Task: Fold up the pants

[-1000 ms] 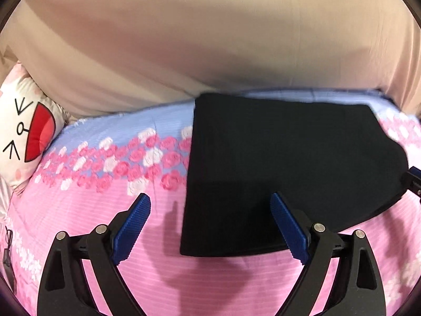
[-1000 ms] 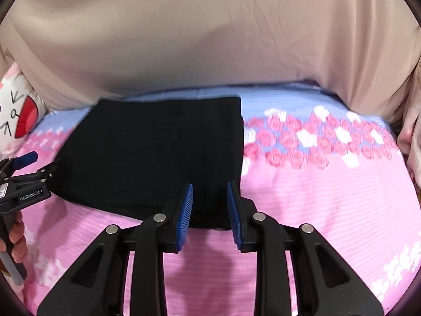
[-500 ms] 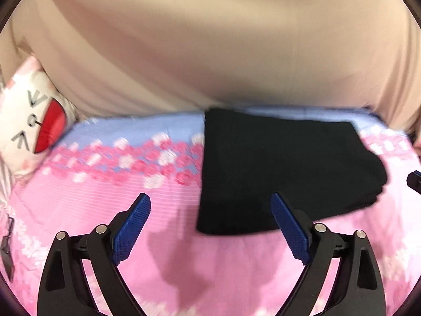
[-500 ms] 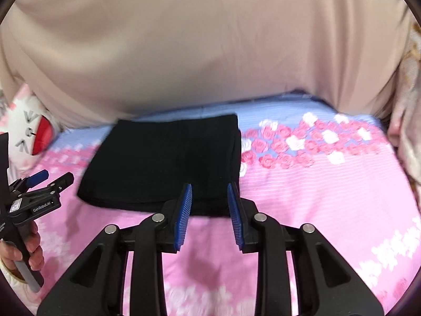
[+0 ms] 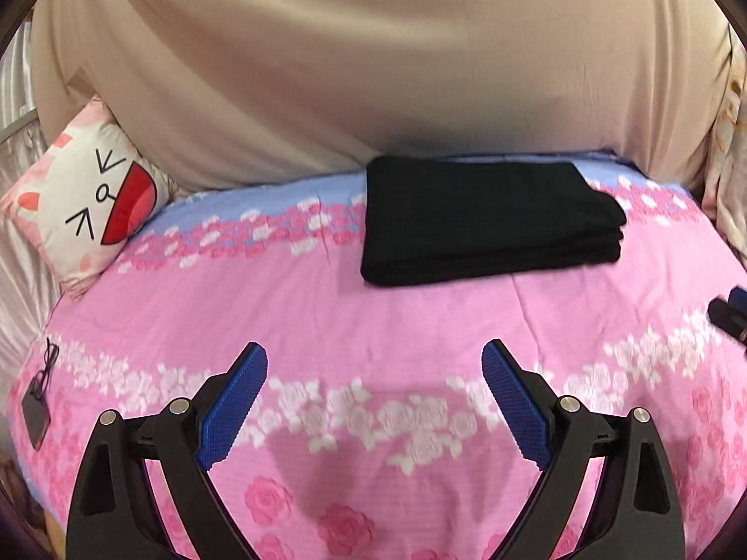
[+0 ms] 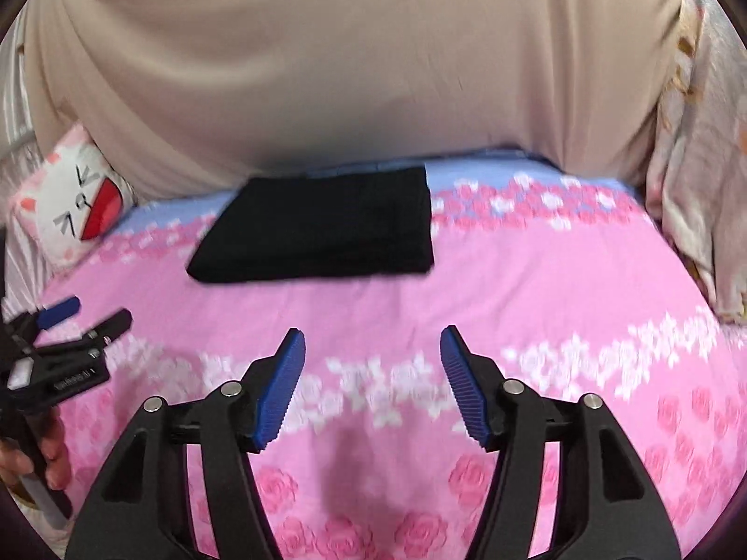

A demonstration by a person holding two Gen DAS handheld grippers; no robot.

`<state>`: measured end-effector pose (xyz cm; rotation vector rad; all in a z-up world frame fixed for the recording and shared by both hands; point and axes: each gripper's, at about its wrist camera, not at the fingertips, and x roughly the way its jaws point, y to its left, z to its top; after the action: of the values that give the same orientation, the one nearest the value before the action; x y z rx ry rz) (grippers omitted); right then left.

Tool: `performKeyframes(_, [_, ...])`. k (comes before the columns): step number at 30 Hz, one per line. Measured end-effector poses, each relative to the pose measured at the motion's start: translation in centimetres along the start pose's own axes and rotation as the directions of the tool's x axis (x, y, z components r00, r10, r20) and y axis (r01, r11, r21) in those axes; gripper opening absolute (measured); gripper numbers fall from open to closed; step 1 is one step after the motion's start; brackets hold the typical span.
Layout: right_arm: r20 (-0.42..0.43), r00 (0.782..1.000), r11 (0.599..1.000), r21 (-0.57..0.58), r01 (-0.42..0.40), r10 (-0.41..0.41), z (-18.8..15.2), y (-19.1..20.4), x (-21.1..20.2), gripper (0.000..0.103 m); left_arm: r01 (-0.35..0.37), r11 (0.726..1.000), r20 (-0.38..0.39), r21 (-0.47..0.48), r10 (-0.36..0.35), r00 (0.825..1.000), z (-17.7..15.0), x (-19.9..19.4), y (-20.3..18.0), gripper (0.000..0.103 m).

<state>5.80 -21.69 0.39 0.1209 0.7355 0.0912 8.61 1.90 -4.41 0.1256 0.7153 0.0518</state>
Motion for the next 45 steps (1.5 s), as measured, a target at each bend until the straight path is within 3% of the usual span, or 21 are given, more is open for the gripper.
performKeyframes(5, [-0.003,1.0,1.0,0.028,0.01,-0.01,-0.6,-0.2,-0.2,0.059,0.024,0.999,-0.026,-0.022,-0.025,0.999,-0.2,0.2,0.0,0.091])
performKeyframes(10, [0.049,0.998,0.999,0.015,0.045,-0.045,-0.1,0.2,-1.3,0.068,-0.02,0.999,-0.005,-0.036,0.02,1.0,0.0,0.0,0.4,0.091])
performKeyframes(45, [0.015,1.0,1.0,-0.003,0.024,-0.024,-1.3,1.5,-1.0,0.068,-0.019,0.999,-0.007,-0.038,0.019,1.0,-0.6,-1.5,1.1,0.091])
